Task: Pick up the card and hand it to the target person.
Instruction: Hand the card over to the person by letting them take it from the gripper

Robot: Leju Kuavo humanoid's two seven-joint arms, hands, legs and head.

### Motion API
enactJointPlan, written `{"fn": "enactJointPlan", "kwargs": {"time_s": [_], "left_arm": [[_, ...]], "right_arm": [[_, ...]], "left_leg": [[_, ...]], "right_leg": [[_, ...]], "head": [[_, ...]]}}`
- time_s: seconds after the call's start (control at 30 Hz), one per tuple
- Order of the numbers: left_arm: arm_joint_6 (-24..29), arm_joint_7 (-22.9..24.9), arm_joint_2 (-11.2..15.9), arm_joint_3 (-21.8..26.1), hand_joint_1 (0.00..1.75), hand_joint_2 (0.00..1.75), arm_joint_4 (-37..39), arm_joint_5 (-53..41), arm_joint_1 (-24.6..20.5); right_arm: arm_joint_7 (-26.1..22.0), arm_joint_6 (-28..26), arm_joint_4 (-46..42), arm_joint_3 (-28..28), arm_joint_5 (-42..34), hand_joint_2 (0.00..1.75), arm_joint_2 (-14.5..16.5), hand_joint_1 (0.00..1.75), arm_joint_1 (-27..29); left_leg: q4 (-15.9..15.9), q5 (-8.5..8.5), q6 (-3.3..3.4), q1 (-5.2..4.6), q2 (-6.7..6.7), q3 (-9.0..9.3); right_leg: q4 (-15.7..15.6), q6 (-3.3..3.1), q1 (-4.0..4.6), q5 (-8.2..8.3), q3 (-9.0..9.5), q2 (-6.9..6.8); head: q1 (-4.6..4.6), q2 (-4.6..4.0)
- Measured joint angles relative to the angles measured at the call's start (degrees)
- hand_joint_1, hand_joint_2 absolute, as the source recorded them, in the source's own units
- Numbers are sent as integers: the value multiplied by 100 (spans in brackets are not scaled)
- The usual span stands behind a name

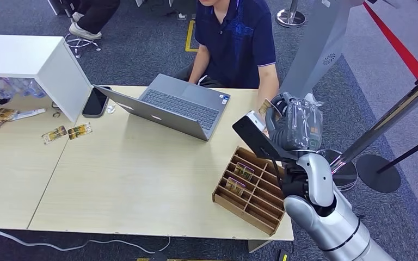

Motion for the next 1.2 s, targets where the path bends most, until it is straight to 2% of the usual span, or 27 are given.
{"fn": "enactJointPlan", "kwargs": {"time_s": [0.37,0.53,0.73,0.93,1.07,1.1,1.2], "left_arm": [[-18,65,3,0,0,0,0,-91,-53],[-50,116,7,0,0,0,0,-163,-108],[-68,134,15,-2,0,0,0,-208,-139],[-89,147,17,-2,0,0,0,-242,-142],[-103,147,17,-2,0,0,0,-249,-144],[-107,147,17,-1,0,0,0,-249,-144],[-110,146,19,0,0,0,0,-249,-144]], "right_arm": [[-356,-501,749,7,-286,175,52,144,-16],[-467,-684,1250,80,381,175,207,140,-56],[-411,-475,1682,199,1071,175,343,131,-76],[-401,-282,1900,283,1291,175,389,86,-69],[-395,-180,1986,339,1323,175,389,10,-54],[-387,-140,2004,350,1309,175,389,3,-51],[-360,21,2053,373,1217,175,389,0,-35]], "left_leg": [[0,0,0,0,-1,-2],[0,0,0,0,-1,-2],[0,0,0,0,-2,-2],[0,0,0,0,-1,-2],[0,0,0,0,-1,-2],[0,0,0,0,-1,-1],[0,0,0,0,-1,-1]], "right_leg": [[0,0,0,0,1,-1],[1,0,1,0,1,-1],[1,0,0,0,0,0],[1,0,0,0,-1,0],[1,0,0,0,-1,0],[1,0,0,0,-1,0],[1,0,0,0,-1,0]], "head": [[0,-1],[0,-1],[0,0],[0,0],[0,-1],[0,-1],[0,-1]]}}
